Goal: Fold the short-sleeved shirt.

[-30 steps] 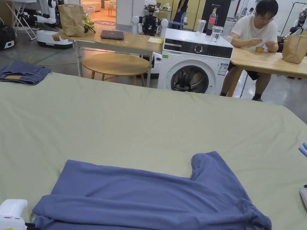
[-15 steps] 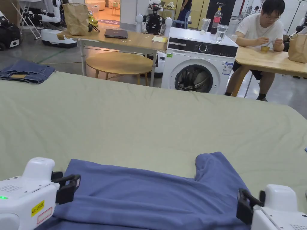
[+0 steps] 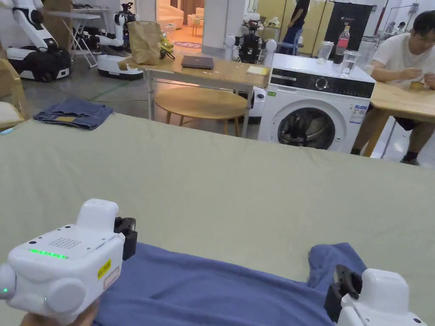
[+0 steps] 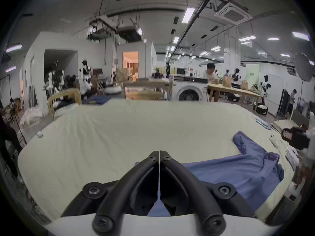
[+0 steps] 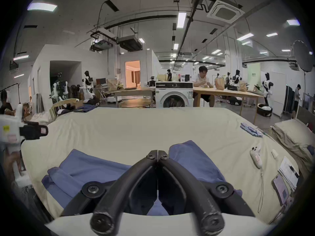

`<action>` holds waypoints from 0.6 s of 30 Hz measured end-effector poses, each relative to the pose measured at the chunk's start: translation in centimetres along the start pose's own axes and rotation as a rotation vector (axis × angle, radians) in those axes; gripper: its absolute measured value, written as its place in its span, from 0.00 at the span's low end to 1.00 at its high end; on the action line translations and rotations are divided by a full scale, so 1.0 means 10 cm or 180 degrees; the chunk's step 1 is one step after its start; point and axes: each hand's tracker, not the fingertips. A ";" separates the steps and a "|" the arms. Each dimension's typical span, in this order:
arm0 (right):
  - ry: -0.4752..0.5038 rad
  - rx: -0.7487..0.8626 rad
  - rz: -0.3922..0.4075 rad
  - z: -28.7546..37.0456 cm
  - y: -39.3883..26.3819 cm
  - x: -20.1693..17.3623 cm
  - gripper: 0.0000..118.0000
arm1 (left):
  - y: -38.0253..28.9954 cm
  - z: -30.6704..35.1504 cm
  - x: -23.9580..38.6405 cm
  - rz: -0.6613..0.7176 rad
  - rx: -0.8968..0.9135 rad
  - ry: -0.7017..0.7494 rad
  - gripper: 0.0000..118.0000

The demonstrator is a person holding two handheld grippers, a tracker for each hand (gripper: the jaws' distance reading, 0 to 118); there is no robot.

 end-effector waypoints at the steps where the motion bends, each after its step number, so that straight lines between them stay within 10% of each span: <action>1: -0.0001 -0.0008 0.0021 -0.03 0.00 0.01 0.00 | 0.06 -0.13 -0.11 0.0056 -0.0212 -0.0040 0.00; 7: -0.0012 -0.0194 0.0106 -0.23 0.00 0.11 0.00 | 0.29 -1.10 -0.67 0.0366 -0.1247 -0.0224 0.00; 11: -0.0071 -0.0335 0.0149 -0.35 -0.06 0.18 0.00 | 0.30 -1.57 -0.80 0.0566 -0.1816 -0.0437 0.44; 18: -0.0163 -0.0567 0.0210 -0.49 -0.20 0.31 0.00 | -0.01 -2.03 -0.68 0.0472 -0.2490 -0.0169 0.45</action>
